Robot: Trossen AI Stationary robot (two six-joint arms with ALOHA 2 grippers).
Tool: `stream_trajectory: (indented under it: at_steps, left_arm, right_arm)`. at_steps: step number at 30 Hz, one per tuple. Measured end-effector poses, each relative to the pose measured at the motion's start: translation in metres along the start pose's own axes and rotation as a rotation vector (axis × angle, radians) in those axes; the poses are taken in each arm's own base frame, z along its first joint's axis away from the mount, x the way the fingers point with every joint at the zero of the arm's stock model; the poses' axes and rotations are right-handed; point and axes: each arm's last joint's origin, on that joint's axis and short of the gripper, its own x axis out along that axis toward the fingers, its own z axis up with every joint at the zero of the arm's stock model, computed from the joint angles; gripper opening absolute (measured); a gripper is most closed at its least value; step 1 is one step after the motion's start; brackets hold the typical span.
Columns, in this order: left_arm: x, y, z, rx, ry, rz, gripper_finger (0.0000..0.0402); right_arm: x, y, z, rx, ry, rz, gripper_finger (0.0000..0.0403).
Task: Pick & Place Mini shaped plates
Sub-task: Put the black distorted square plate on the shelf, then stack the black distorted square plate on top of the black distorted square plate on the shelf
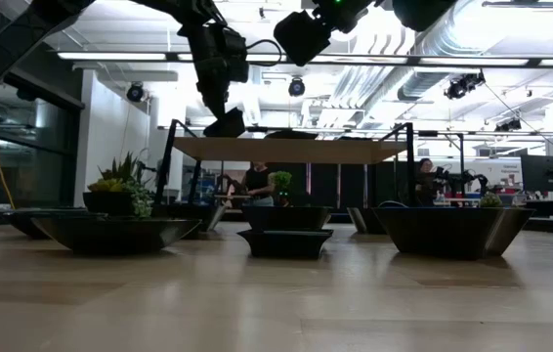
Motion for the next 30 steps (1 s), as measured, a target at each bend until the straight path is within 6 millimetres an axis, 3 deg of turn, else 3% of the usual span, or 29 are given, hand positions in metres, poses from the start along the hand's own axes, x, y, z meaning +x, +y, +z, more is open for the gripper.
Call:
stream_trajectory:
  at_steps: [13,23,30]
  left_arm:
    - [0.0001,0.0002,-0.0001,0.021,0.004,0.006,0.0015]
    - [0.0035,-0.001,0.0054,0.046,0.009,0.054,0.0101]
    - [0.0035,0.0003,0.0052,0.046,0.02,0.078,0.0112]
  right_arm:
    - [0.0001,0.0004,-0.0003,-0.005,0.0,0.001,0.0195]
    - [0.0,0.0011,-0.0004,-0.013,-0.002,0.003,0.0195]
    - [0.0001,0.0015,-0.0007,-0.019,0.0,0.003,0.0194]
